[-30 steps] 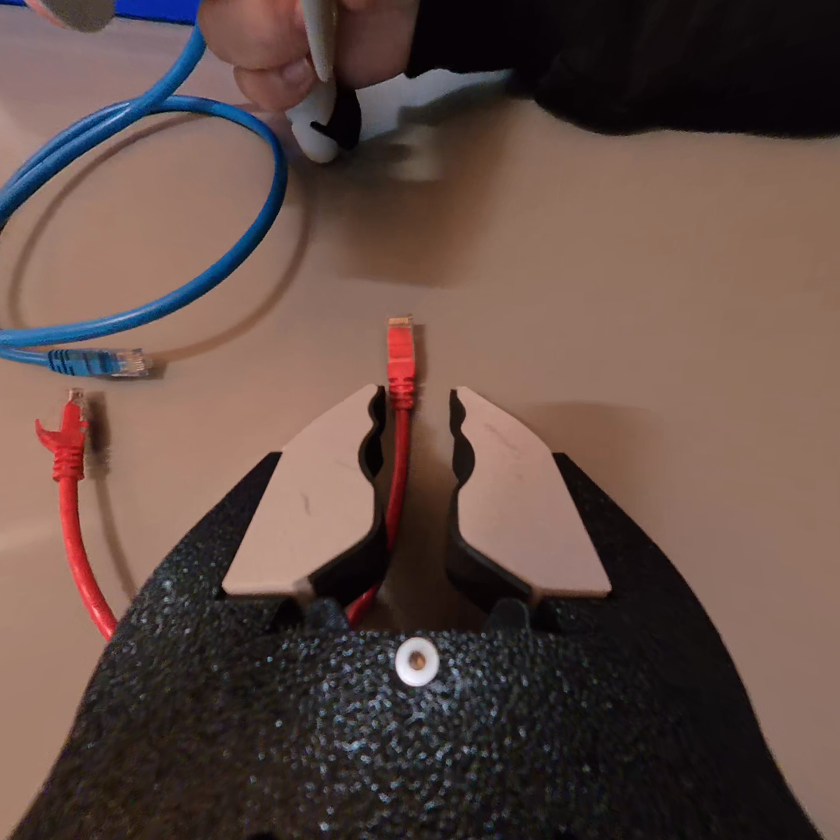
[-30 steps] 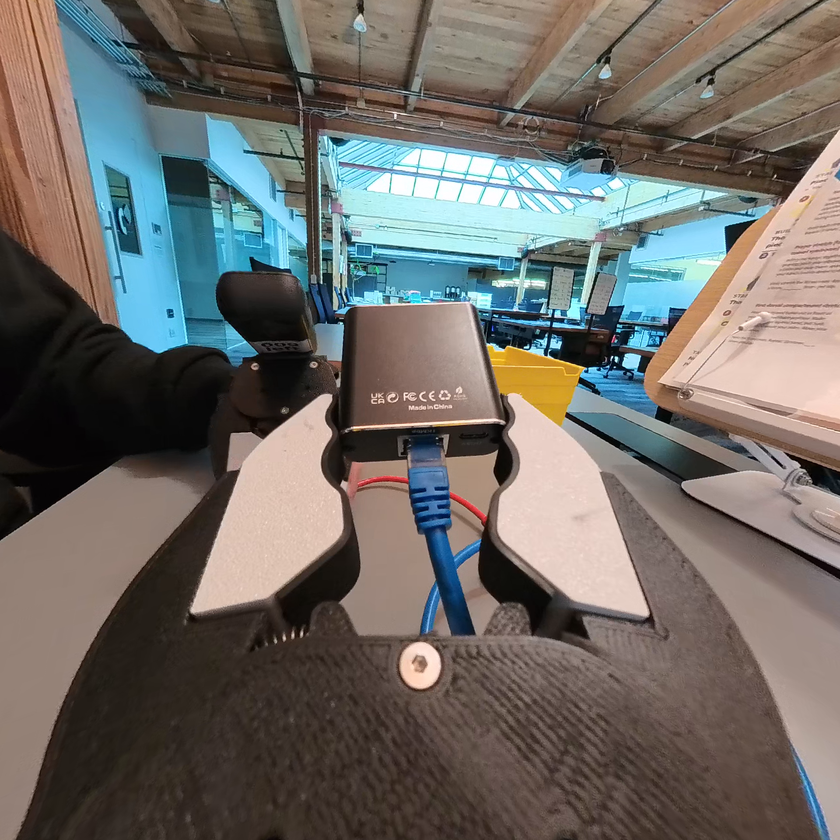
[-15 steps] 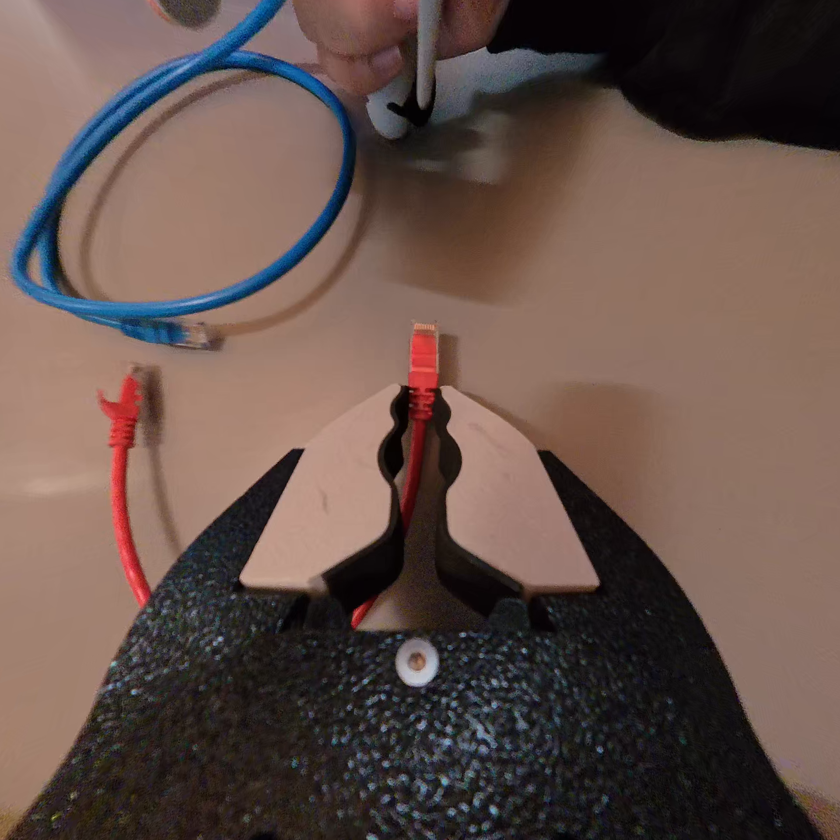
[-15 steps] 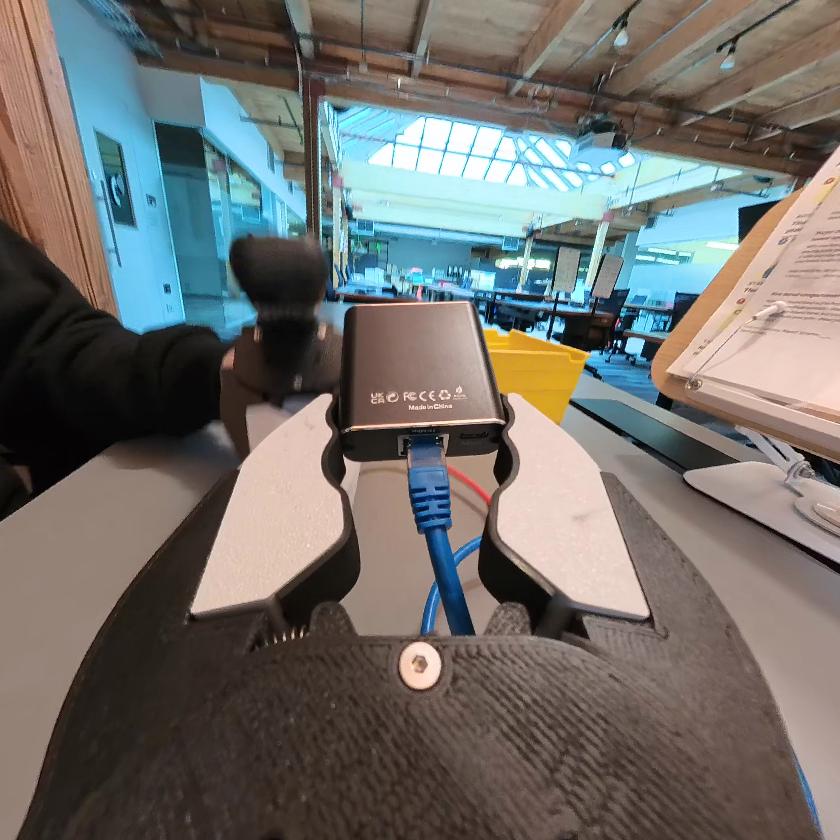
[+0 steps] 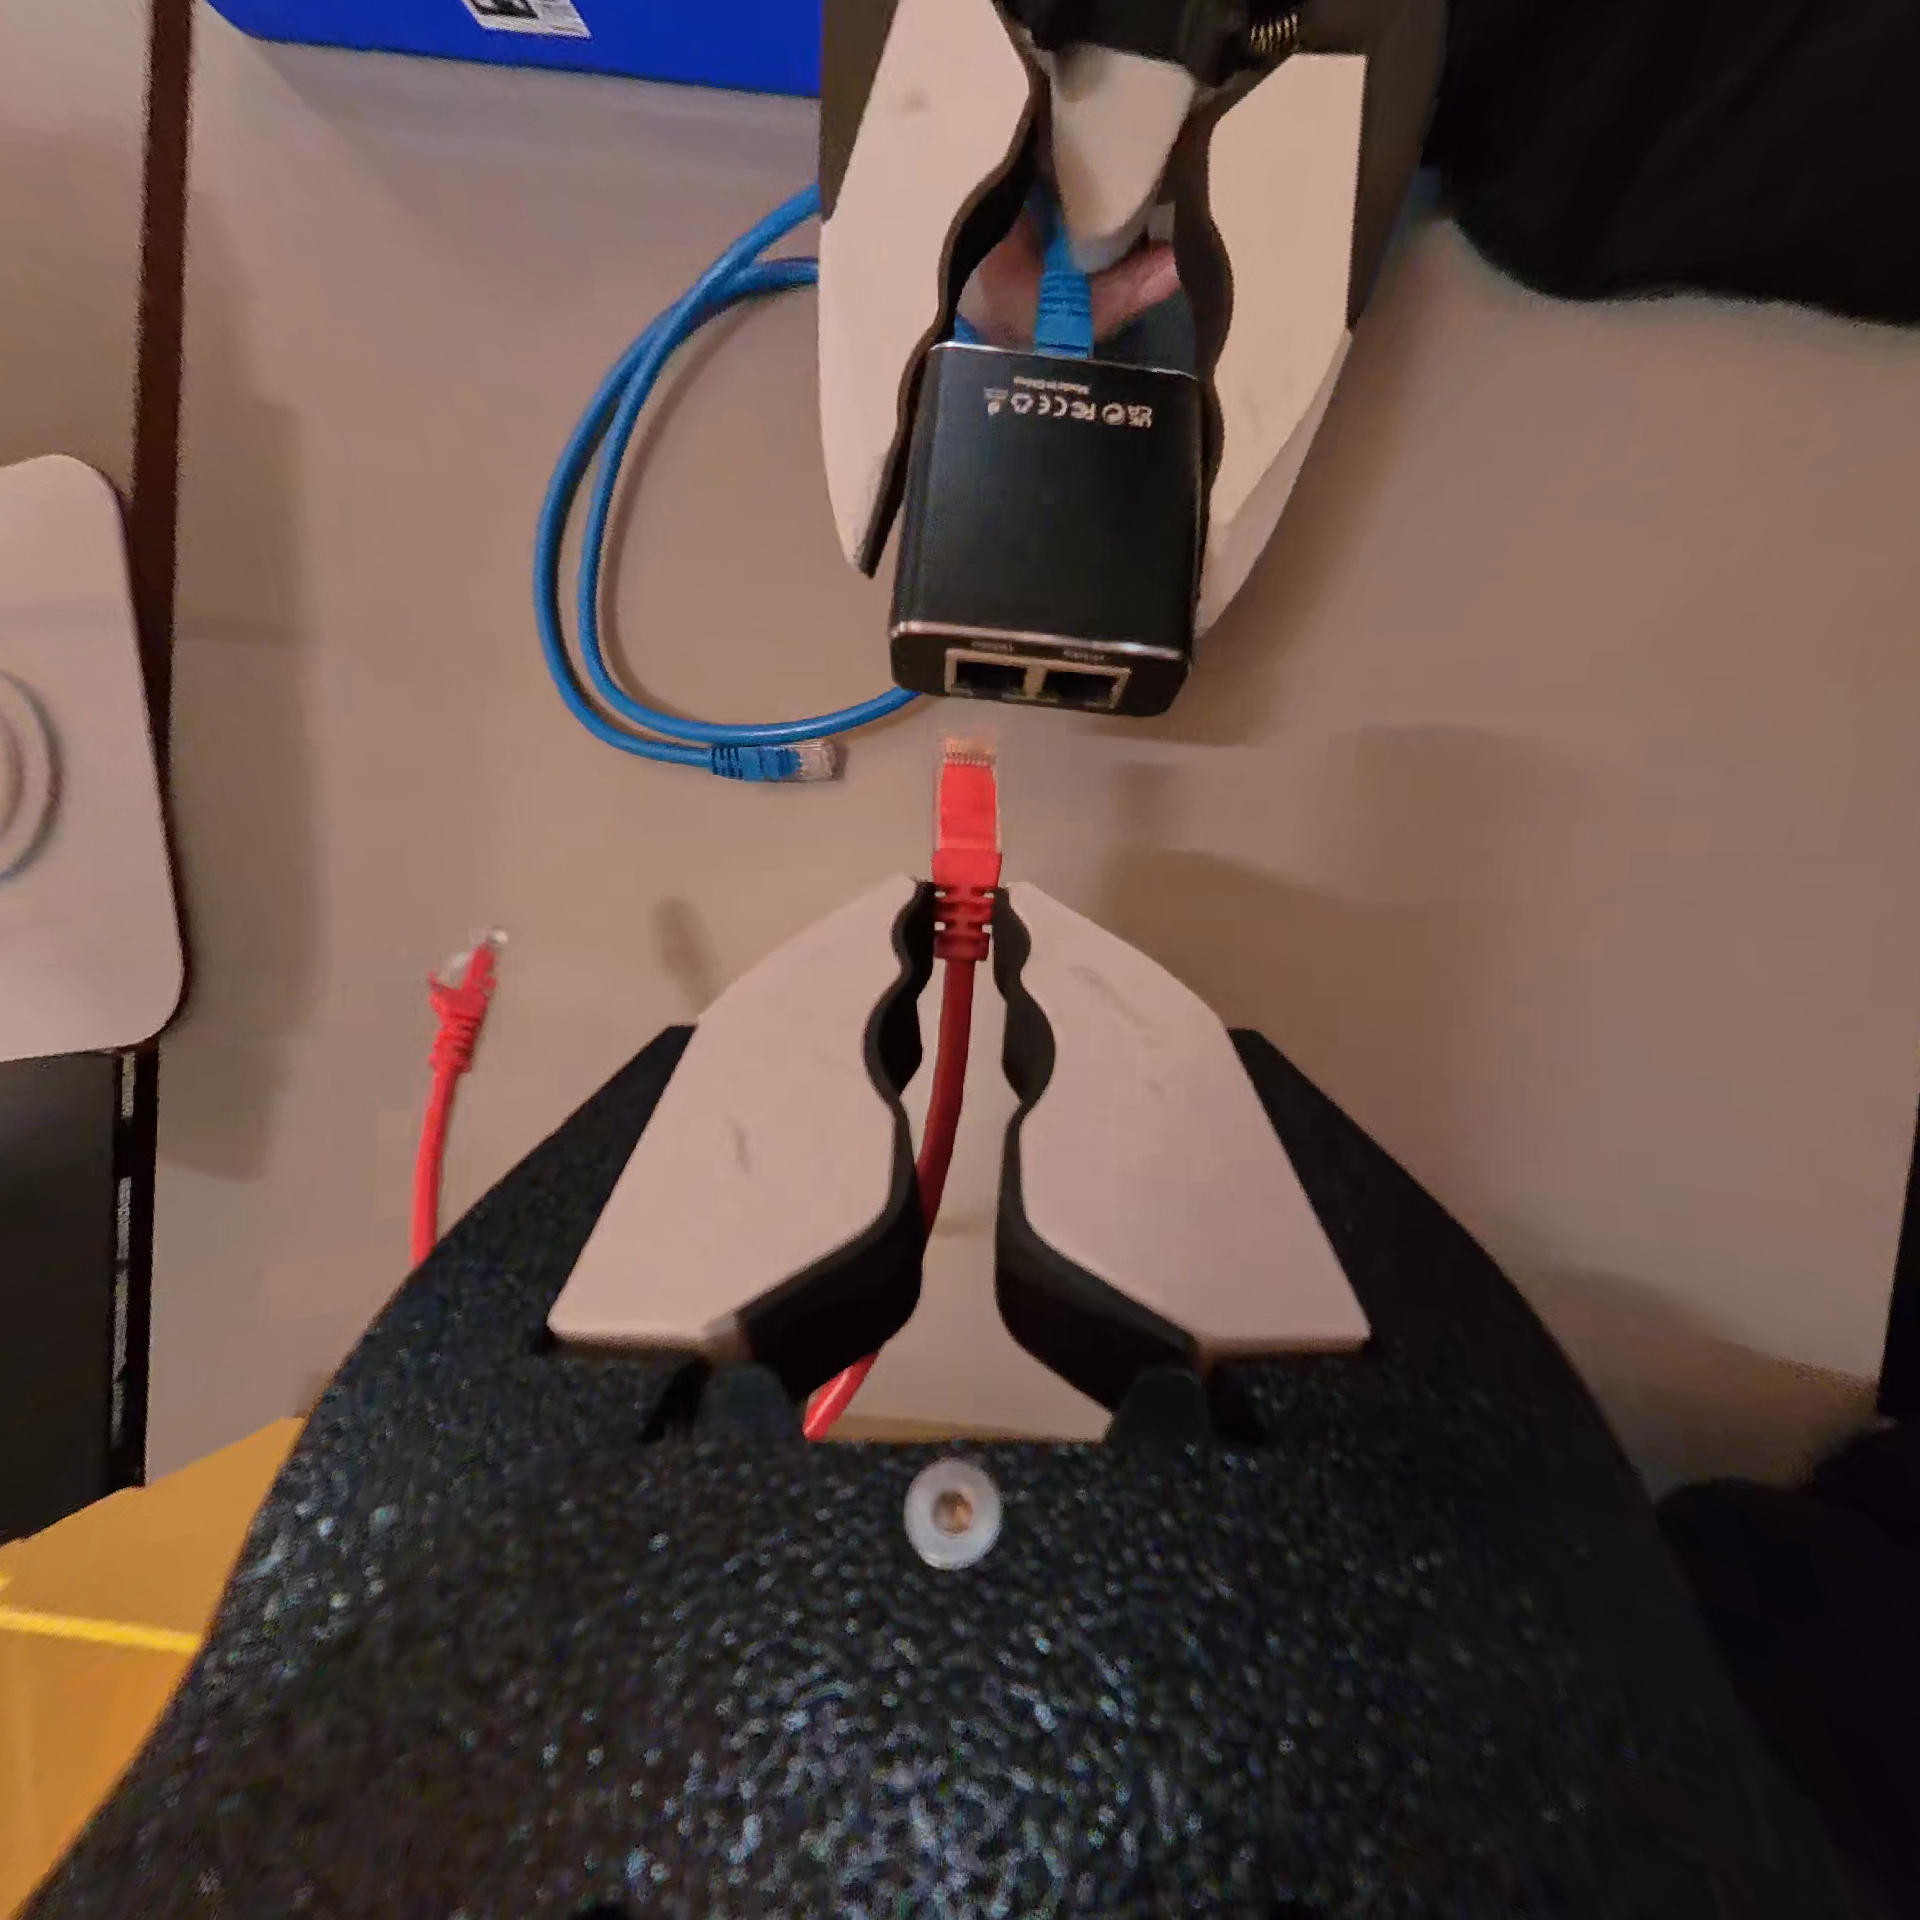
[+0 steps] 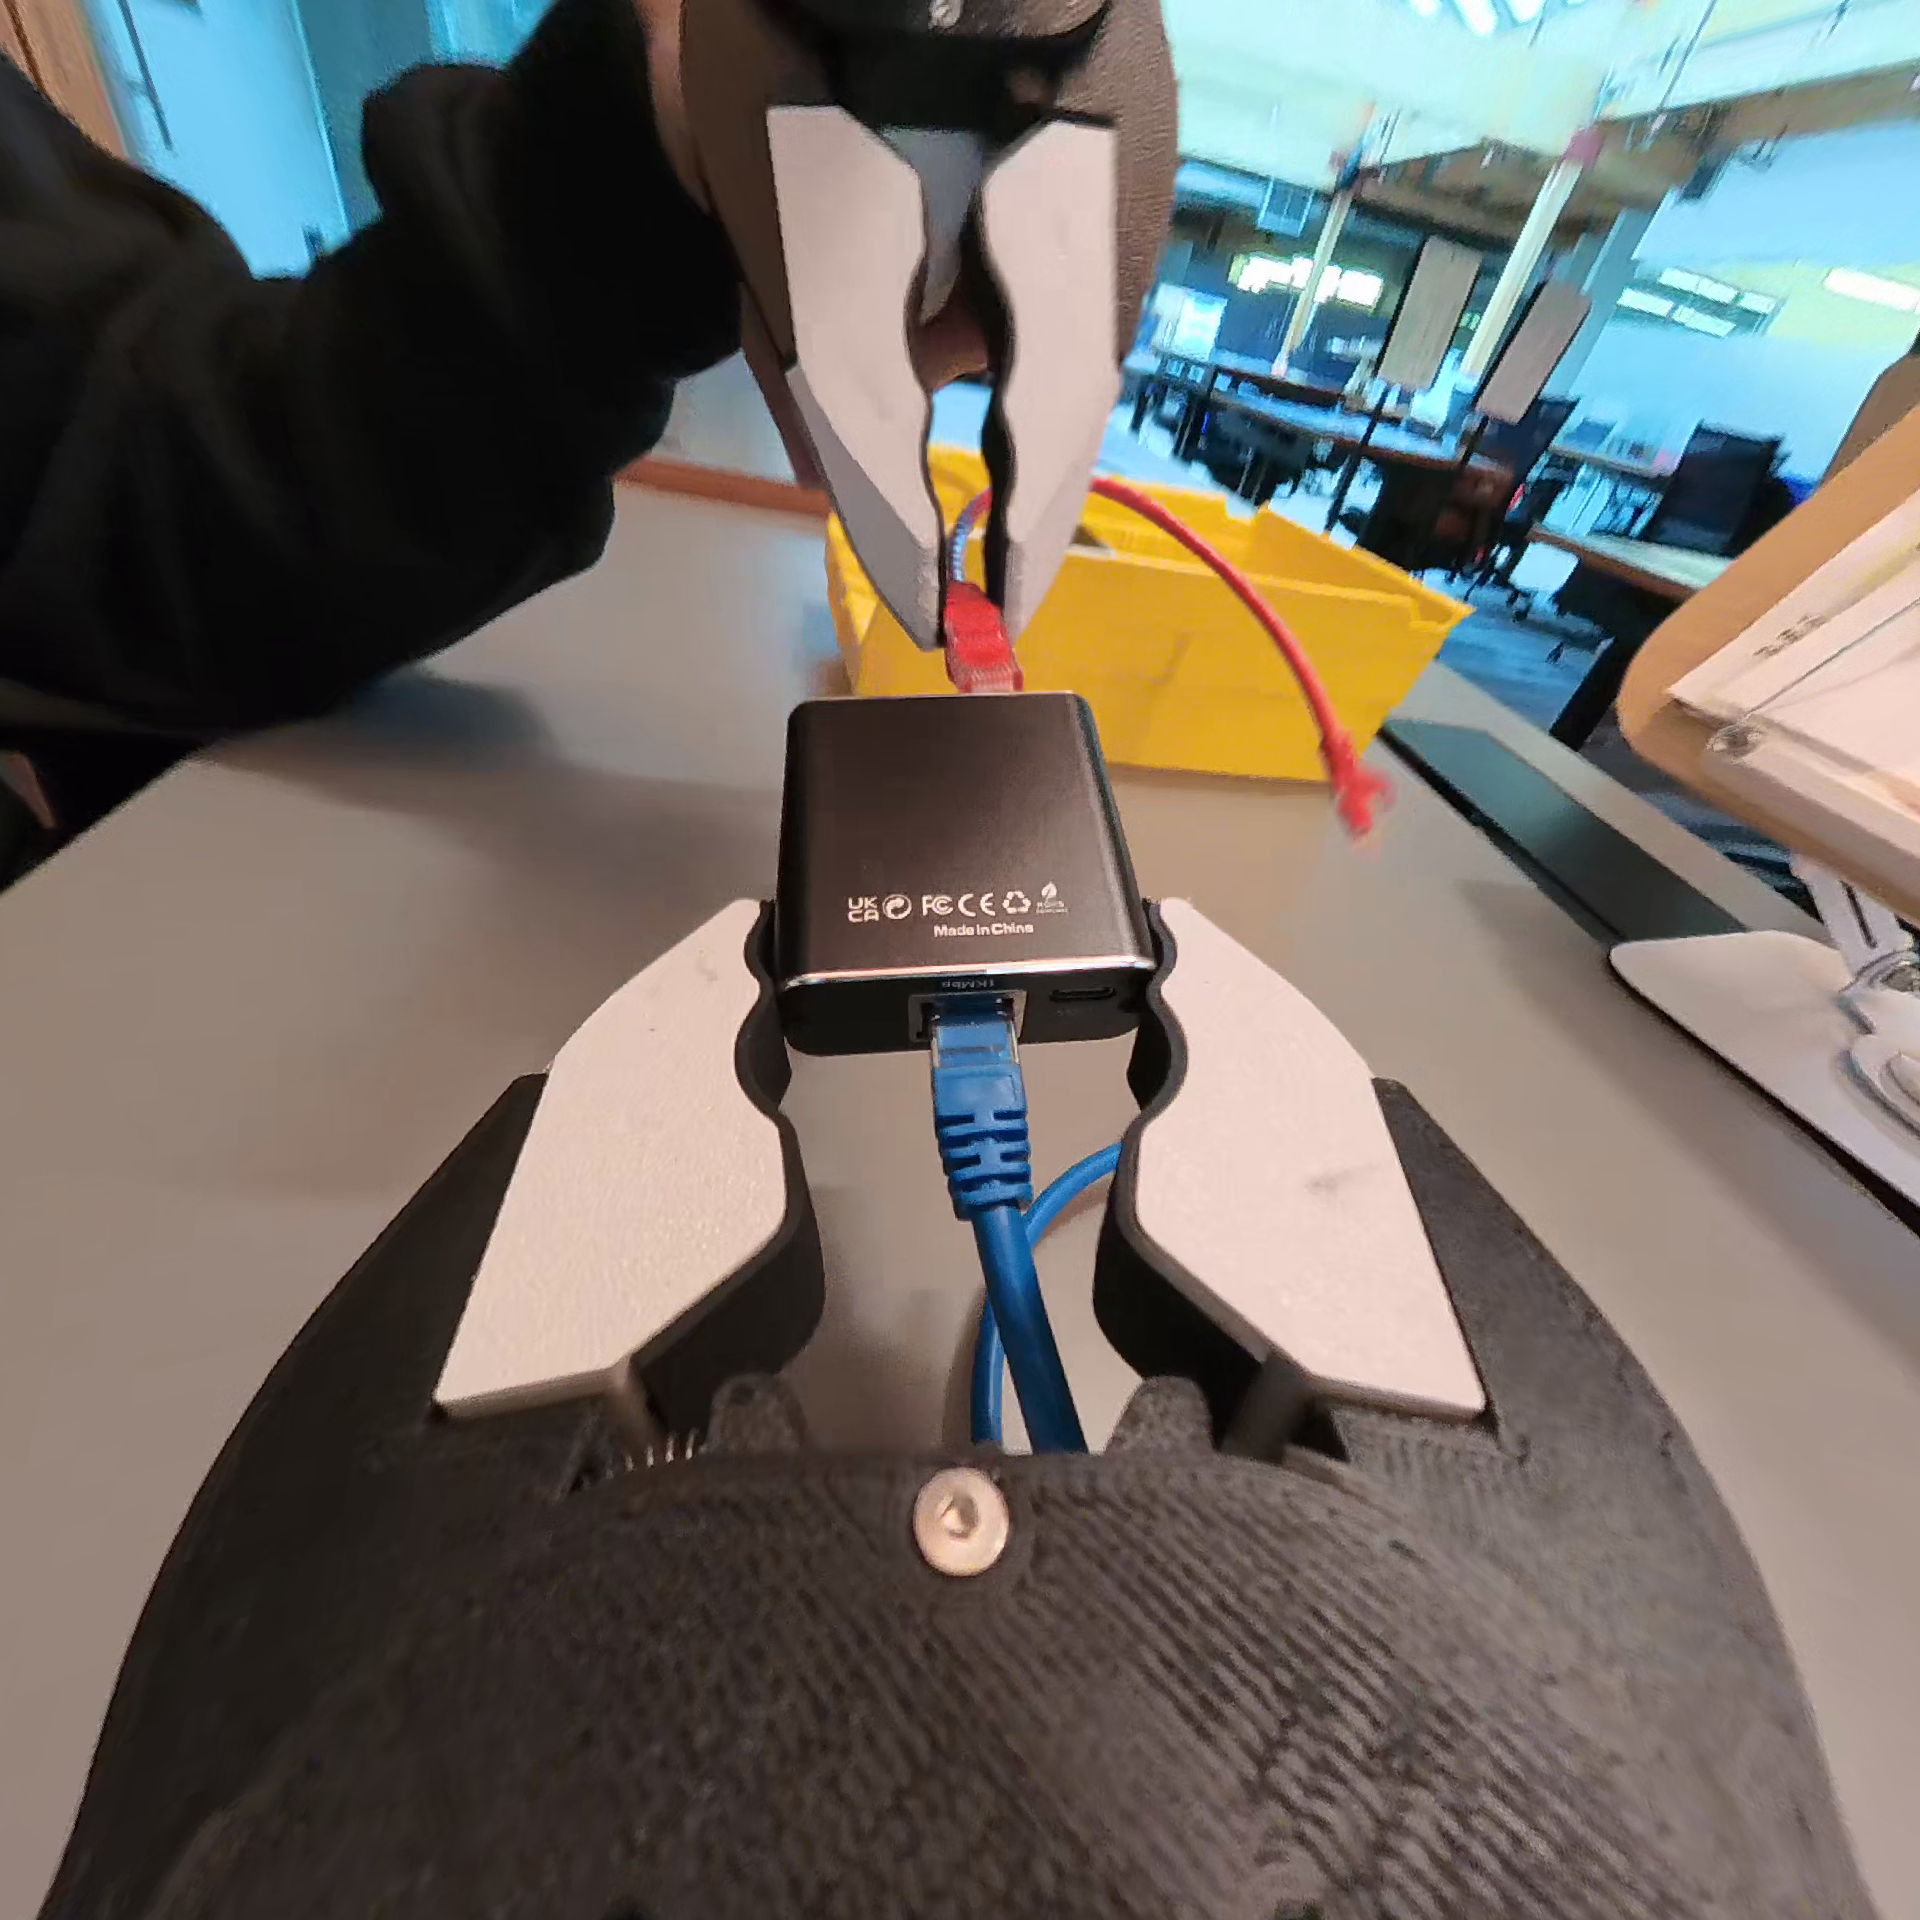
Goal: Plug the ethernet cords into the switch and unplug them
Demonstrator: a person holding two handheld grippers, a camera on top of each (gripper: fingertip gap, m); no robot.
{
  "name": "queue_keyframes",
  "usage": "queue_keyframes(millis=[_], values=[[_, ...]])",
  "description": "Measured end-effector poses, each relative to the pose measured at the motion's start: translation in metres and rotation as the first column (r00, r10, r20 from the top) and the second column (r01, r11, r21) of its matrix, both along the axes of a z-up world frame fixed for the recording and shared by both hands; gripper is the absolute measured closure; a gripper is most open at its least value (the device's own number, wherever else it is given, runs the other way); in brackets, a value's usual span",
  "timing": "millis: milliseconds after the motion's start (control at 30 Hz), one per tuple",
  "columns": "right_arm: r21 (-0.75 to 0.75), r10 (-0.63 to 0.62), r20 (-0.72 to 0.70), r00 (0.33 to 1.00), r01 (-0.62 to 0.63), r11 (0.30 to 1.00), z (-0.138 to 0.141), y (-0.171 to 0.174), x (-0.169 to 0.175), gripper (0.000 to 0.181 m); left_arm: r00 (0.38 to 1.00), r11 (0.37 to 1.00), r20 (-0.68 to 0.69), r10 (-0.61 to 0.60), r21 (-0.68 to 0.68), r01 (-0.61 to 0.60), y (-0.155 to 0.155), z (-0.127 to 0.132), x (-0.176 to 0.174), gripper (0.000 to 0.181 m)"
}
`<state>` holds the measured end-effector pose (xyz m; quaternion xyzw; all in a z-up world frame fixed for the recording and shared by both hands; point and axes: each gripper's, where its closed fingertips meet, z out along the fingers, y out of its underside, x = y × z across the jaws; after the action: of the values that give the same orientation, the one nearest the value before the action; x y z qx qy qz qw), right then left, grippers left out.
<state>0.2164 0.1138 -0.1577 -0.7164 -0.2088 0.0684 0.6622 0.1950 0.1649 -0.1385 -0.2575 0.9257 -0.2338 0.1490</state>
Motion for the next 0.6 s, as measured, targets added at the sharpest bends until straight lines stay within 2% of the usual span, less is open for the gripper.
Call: queue_keyframes(millis=[33, 200, 433, 600], values=[[-0.013, 0.003, 0.015, 1.0, -0.003, 1.0, -0.002, 0.001, -0.002, 0.116, 1.0, 1.0, -0.009, -0.007, 0.006, 0.007, -0.001, -0.003, 0.0, 0.171], [-0.034, 0.005, 0.027, 1.0, -0.004, 0.999, -0.006, 0.004, -0.004, 0.116, 0.999, 0.998, -0.024, -0.027, 0.054, 0.028, -0.004, -0.011, 0.001, 0.171], [-0.034, 0.005, 0.032, 0.999, -0.004, 0.999, -0.006, 0.004, -0.005, 0.116, 0.999, 0.998, -0.007, -0.033, 0.06, 0.033, -0.007, -0.006, -0.002, 0.171], [-0.043, -0.002, 0.046, 0.999, 0.004, 0.999, -0.008, 0.005, -0.005, 0.117, 0.999, 0.997, -0.036, -0.021, 0.076, 0.024, -0.009, -0.015, 0.002, 0.171]])
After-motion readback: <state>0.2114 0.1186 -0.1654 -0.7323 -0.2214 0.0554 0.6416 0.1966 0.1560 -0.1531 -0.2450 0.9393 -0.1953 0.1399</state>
